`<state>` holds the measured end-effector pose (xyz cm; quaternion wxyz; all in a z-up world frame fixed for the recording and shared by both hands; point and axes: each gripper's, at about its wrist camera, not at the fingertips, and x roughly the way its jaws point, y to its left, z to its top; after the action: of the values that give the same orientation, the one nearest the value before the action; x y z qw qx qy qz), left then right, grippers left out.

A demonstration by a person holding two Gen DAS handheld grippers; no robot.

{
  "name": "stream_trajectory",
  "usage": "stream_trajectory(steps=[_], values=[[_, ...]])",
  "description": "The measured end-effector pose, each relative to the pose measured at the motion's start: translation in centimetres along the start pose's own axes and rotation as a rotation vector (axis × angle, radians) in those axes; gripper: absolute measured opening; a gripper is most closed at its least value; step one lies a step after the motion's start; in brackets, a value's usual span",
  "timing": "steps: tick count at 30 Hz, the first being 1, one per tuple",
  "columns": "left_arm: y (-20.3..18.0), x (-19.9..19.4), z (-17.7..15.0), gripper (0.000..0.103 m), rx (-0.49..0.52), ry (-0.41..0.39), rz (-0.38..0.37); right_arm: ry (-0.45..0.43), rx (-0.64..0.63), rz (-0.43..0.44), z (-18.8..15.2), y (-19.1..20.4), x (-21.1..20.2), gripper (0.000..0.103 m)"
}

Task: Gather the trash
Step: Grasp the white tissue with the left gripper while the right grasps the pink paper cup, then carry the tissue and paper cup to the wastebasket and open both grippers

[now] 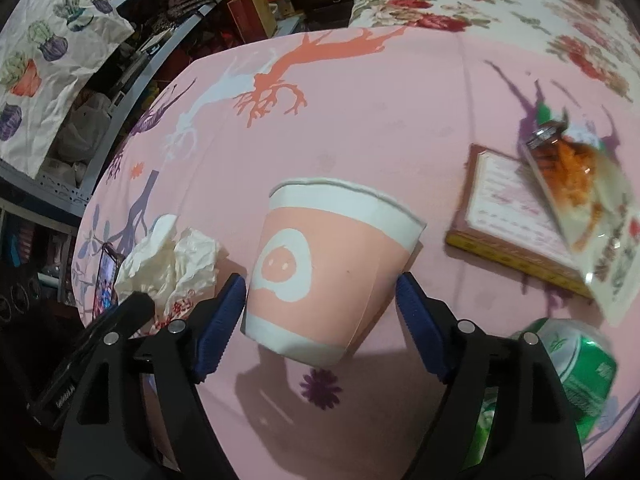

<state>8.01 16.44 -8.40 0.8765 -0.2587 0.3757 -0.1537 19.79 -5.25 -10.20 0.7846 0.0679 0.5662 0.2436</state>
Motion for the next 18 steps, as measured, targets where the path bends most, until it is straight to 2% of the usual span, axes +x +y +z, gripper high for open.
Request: stream_trajectory(steps=[3, 9, 13, 18], values=[[0.0, -0.1, -0.1, 0.020, 0.001, 0.000, 0.001, -0.014, -0.003, -0.002, -0.3, 0.7, 0.8, 0.079], [-0.2, -0.7, -0.4, 0.020, 0.005, 0.001, 0.004, -0.079, -0.084, -0.029, -1.1, 1.9, 0.2, 0.071], [-0.7, -1.2, -0.4, 0.020, 0.008, -0.003, 0.006, -0.147, -0.131, 0.002, -2.5, 2.8, -2.2, 0.069], [-2.1, -2.2, -0.2, 0.020, 0.032, -0.023, -0.005, -0.259, -0.112, 0.057, -4.6, 1.9, -6.6, 0.069]])
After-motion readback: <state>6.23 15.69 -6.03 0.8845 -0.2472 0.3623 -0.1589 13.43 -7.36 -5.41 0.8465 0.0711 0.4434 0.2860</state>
